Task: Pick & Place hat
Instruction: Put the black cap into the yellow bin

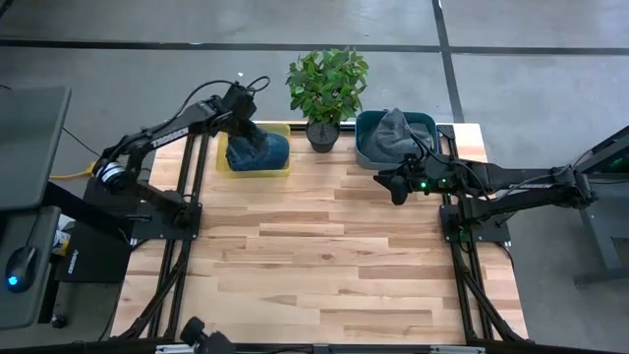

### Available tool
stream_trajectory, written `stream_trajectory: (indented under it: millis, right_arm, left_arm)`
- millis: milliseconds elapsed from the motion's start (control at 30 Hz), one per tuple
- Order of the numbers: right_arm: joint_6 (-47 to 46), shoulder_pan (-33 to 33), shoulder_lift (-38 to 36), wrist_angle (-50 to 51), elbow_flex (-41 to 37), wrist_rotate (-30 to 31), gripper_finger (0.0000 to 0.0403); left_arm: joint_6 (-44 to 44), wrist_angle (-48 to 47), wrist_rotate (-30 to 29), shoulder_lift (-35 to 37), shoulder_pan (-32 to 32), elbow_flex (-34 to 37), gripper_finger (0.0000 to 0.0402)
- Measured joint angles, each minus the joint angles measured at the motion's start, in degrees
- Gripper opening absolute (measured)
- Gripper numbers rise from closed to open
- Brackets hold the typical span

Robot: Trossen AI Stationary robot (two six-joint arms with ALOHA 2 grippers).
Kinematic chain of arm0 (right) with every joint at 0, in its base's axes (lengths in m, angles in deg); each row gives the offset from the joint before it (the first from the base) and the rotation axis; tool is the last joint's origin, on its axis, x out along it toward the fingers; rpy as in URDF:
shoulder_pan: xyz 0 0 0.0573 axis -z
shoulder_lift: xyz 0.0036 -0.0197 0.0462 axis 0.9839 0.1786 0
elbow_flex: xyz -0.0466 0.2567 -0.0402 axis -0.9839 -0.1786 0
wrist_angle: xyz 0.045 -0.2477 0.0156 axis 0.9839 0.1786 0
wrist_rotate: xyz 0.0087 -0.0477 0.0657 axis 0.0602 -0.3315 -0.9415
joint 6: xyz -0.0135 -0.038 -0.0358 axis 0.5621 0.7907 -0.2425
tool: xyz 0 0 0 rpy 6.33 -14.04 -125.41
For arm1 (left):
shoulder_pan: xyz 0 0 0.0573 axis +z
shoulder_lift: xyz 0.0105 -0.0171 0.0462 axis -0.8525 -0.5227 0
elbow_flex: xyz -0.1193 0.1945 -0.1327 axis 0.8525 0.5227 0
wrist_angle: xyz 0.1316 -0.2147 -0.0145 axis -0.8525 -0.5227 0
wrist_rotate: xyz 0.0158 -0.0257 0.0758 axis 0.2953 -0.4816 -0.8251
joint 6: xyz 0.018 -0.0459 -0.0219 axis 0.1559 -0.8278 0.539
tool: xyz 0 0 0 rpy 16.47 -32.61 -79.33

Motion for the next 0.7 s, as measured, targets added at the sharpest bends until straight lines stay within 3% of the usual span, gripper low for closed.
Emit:
stream_trajectory:
  millis: [300,700]
  right_arm:
    - [-0.4,0.0,0.0,0.0,0.0,0.0,0.0154]
    - [-0.4,0.0,0.0,0.0,0.0,0.1,0.0154]
  left_arm:
    - [-1.0,6.0,0.6,-4.0,4.3,0.0,0.0000]
    - [-3.8,2.2,-0.3,-9.9,4.3,2.2,0.0000]
